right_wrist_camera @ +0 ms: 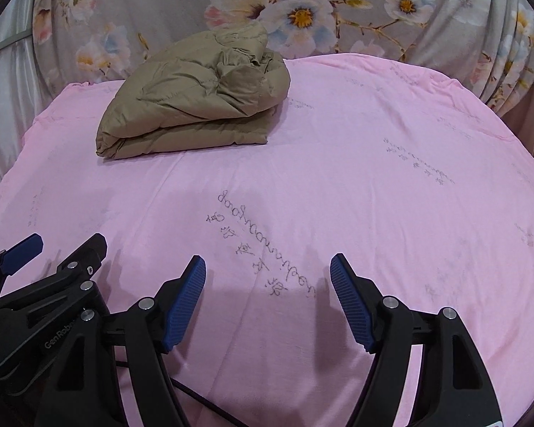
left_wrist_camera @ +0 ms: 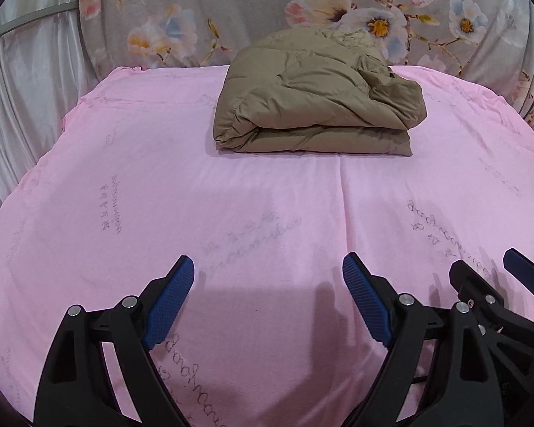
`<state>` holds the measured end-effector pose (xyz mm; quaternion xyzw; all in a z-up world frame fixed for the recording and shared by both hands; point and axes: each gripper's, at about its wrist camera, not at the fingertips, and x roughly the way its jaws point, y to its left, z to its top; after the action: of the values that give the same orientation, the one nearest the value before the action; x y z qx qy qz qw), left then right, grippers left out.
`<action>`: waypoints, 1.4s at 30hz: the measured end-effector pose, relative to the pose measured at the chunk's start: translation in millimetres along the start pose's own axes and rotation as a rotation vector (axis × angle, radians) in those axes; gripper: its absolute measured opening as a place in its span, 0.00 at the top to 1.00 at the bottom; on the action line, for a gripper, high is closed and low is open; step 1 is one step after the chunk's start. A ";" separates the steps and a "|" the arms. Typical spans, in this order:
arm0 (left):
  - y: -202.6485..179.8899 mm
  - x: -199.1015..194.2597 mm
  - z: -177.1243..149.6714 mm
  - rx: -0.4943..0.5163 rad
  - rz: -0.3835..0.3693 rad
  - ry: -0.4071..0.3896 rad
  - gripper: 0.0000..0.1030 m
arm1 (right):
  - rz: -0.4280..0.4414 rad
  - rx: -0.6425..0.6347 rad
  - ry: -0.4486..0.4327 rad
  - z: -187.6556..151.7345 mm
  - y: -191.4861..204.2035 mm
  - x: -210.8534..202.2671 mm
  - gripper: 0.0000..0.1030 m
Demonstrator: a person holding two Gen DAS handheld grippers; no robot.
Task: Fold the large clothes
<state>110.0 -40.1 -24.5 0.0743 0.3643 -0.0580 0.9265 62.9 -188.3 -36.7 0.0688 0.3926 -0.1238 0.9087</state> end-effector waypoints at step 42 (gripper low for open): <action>2.4 -4.2 -0.6 -0.008 0.061 -0.020 0.18 | -0.007 -0.019 -0.027 -2.9 6.2 -6.4 0.31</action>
<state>106.9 -37.4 -21.9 0.0812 0.3528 -0.0290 0.9317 58.4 -180.6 -33.8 0.0570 0.3815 -0.1239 0.9142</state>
